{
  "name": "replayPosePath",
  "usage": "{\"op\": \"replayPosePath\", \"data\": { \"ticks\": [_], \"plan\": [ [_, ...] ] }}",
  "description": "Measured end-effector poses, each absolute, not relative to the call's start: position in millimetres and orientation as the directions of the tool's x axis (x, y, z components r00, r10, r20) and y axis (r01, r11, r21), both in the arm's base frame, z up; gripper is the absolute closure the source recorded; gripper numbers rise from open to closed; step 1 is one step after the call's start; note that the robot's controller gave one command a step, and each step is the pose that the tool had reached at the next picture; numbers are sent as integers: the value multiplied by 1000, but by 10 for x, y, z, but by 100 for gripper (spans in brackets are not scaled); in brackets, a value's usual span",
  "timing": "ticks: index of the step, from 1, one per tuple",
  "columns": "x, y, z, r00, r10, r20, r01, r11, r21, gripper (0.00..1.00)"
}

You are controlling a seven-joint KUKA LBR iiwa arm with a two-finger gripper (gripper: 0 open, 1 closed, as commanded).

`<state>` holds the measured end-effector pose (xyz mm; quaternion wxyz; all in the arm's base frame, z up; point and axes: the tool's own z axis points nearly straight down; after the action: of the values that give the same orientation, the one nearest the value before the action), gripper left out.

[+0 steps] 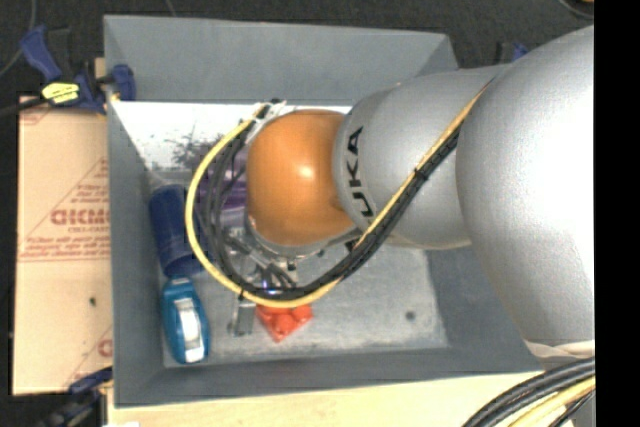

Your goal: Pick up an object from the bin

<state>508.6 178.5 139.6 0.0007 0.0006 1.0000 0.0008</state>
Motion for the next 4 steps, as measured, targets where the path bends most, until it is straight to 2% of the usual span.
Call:
{"op": "replayPosePath", "data": {
  "ticks": [1, 2, 3, 4],
  "plan": [
    [4997, 938, 677, -985, -172, 10, -172, 985, -2, 0],
    [5119, 932, 1262, -943, -332, -5, -332, 943, 1, 0],
    [4992, 934, 662, -985, -173, 13, -173, 985, 0, 0],
    [5057, 893, 702, -904, -428, -6, -428, 904, 0, 0]
  ]
}}
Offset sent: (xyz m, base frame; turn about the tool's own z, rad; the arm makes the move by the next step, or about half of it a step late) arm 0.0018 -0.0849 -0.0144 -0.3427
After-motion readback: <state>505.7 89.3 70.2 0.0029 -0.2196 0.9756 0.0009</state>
